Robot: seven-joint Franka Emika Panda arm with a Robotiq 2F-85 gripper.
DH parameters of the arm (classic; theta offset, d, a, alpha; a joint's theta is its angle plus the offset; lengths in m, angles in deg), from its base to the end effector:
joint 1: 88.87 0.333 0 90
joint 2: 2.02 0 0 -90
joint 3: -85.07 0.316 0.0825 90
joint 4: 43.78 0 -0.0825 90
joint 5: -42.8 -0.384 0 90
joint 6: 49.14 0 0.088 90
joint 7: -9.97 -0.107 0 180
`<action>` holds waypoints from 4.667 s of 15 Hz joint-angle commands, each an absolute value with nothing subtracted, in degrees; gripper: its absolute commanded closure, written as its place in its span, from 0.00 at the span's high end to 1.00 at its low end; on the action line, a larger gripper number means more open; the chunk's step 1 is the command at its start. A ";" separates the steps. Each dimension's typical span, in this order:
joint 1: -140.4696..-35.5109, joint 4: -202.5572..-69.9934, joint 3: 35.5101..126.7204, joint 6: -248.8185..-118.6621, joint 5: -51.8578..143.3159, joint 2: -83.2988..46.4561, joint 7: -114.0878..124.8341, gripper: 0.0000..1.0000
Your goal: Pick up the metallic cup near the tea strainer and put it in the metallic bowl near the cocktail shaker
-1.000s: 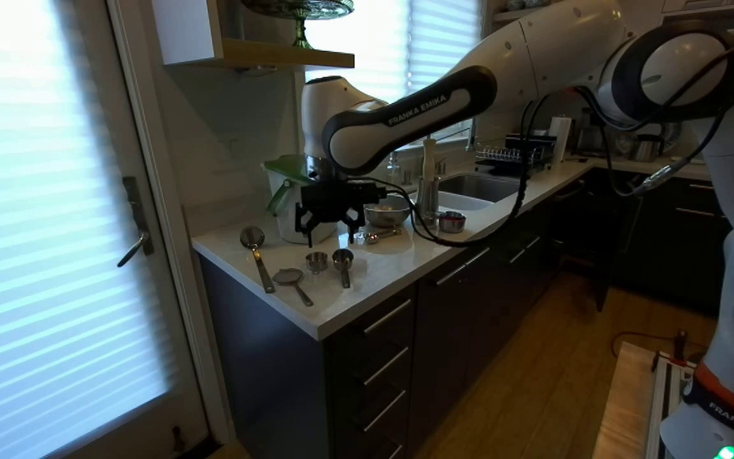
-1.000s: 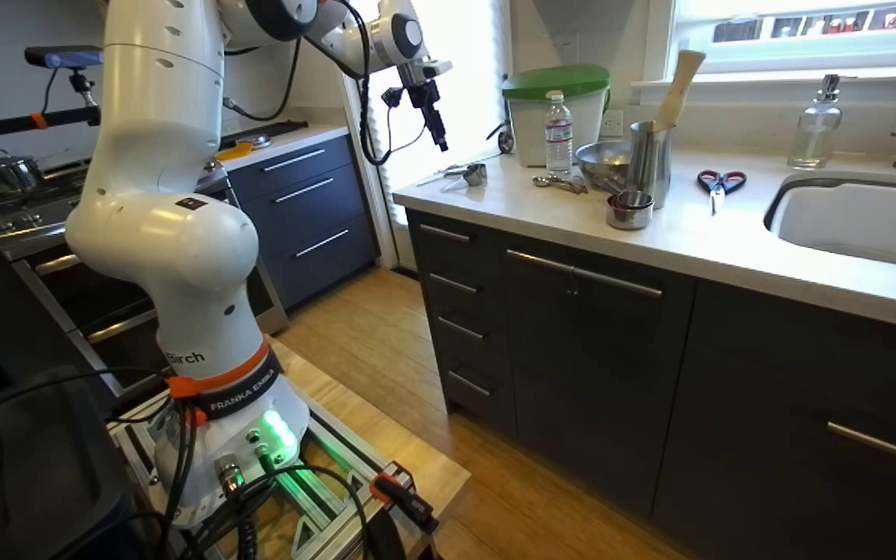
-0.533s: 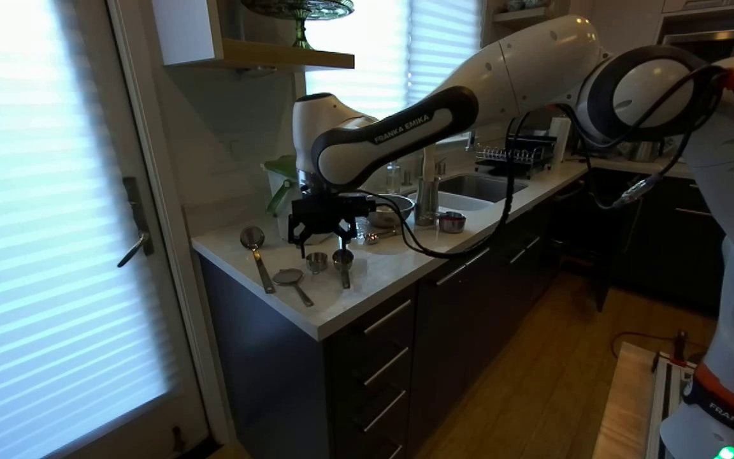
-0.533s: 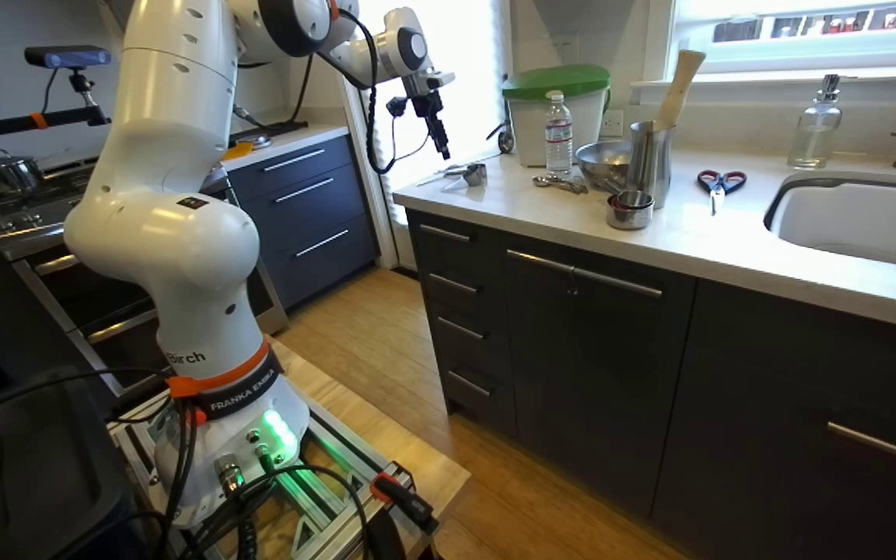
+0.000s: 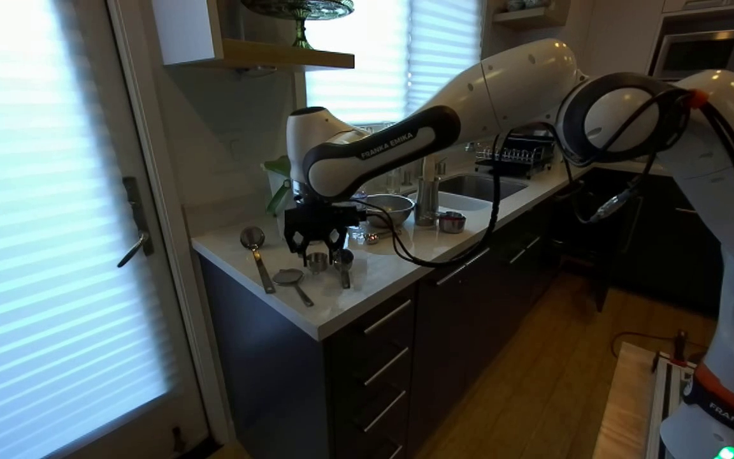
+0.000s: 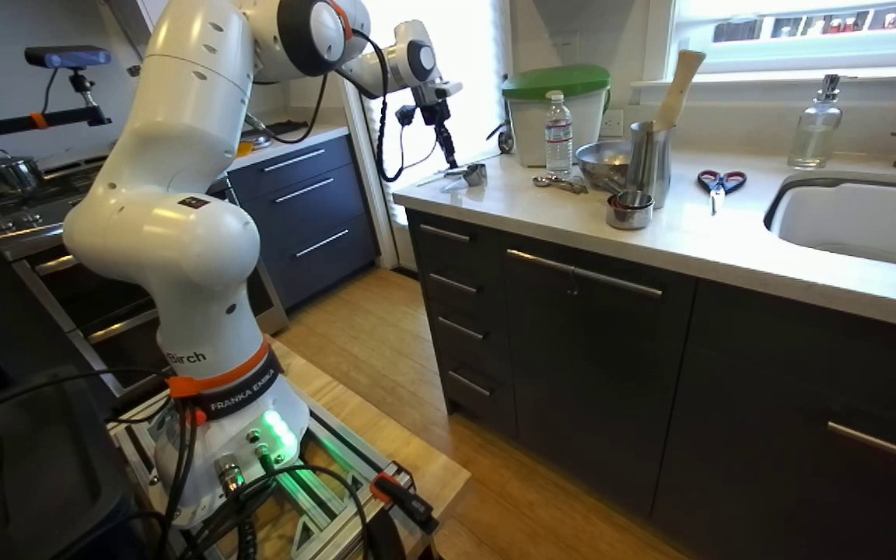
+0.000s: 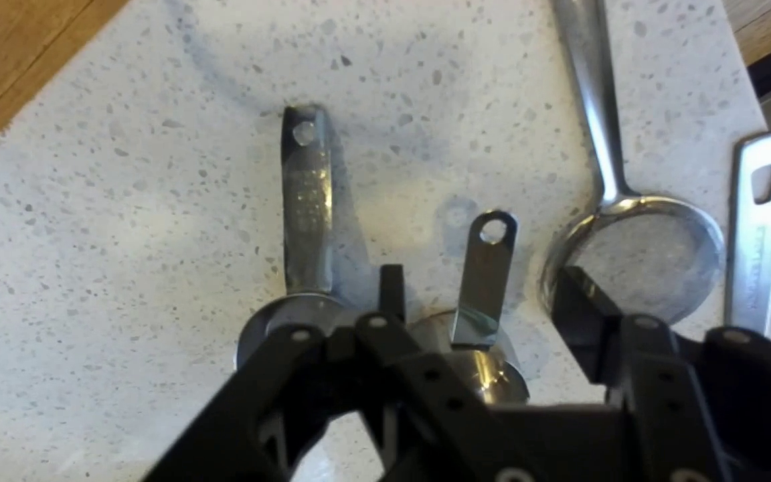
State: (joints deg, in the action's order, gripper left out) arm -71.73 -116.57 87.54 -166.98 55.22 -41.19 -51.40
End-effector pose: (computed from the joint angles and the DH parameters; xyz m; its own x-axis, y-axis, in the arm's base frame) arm 0.7124 0.2331 0.3625 0.7813 -0.5921 0.1975 -0.6038 -0.7971 -0.0010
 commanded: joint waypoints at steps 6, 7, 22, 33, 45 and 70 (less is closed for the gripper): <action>-71.03 -109.45 86.04 -166.36 51.78 -47.19 -51.61 0.49; -71.00 -109.05 85.93 -166.31 51.56 -47.56 -51.62 0.48; -71.54 -114.05 84.88 -159.17 50.46 -33.70 -63.17 0.05; -74.61 -138.60 83.77 -155.54 50.65 -15.74 -84.43 0.05; -80.82 -151.15 84.74 -172.19 55.18 -9.40 -82.46 0.21; -96.89 -148.67 74.90 -175.24 40.68 -14.69 -81.20 0.05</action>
State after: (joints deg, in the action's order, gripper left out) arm -95.55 -150.10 75.52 -171.31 43.77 -12.10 -82.66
